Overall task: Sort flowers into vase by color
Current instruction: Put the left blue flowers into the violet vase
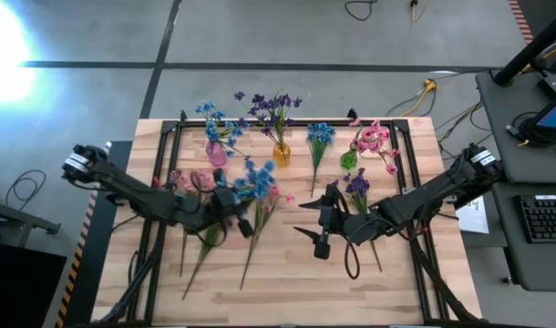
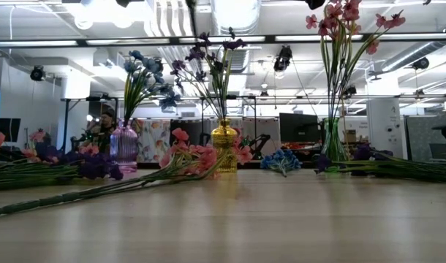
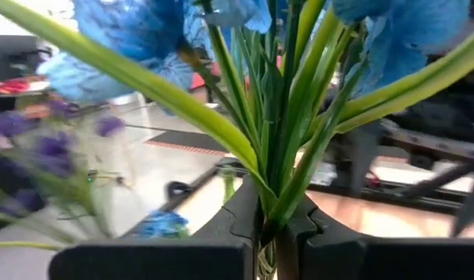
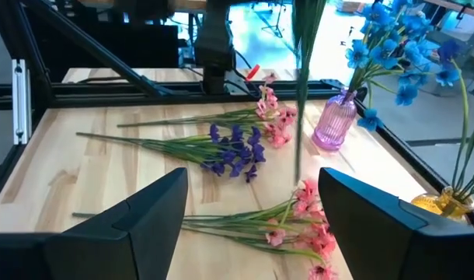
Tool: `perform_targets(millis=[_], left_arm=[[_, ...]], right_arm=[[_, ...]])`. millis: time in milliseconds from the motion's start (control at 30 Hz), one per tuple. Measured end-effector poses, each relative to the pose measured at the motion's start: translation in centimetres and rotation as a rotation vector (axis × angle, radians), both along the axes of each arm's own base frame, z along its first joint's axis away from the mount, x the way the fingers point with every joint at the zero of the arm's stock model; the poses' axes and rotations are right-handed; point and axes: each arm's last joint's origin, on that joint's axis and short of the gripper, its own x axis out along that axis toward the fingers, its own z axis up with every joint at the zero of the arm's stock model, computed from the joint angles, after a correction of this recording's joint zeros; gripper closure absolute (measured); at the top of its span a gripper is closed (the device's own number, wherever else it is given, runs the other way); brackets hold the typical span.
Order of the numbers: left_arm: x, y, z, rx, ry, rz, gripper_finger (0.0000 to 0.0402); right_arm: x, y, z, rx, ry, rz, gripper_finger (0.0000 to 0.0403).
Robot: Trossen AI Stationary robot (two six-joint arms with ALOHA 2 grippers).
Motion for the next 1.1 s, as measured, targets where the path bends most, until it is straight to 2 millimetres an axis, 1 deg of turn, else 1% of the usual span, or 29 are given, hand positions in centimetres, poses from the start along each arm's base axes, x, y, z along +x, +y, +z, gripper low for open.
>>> perform_targets(millis=[100,233,367,500,600,800,967,1100], left_arm=[[-1.8,1.0,1.2,0.018,0.027,0.098,0.0402],[-4.4,2.6,2.3,0.051,0.082,0.265,0.0401],[-6.6,3.9,2.9,0.068,0.106,0.462,0.0401],[-8.1,4.7,3.2,0.076,0.109,0.575,0.0401],[-8.7,5.4,3.2,0.072,0.104,0.629,0.0401],[-9.1,7.2,3.0,0.025,0.061,0.719,0.0401],[-9.6,8.6,2.4,-0.019,0.016,0.801,0.0401],[-10.2,9.7,1.5,-0.094,-0.034,0.823,0.0401]], right_arm=[[0.1,0.0,-0.1,0.007,0.002,-0.003,0.0124],[0.2,0.1,-0.3,0.005,0.007,-0.003,0.0123],[0.2,0.1,-0.3,0.006,0.006,-0.004,0.0118],[0.2,0.1,-0.3,0.006,0.006,-0.004,0.0117],[0.2,0.1,-0.3,0.006,0.006,-0.004,0.012],[0.2,0.1,-0.3,0.006,0.006,-0.005,0.0119],[0.2,0.1,-0.3,0.006,0.006,-0.005,0.0115],[0.2,0.0,-0.3,0.006,0.007,-0.006,0.0117]])
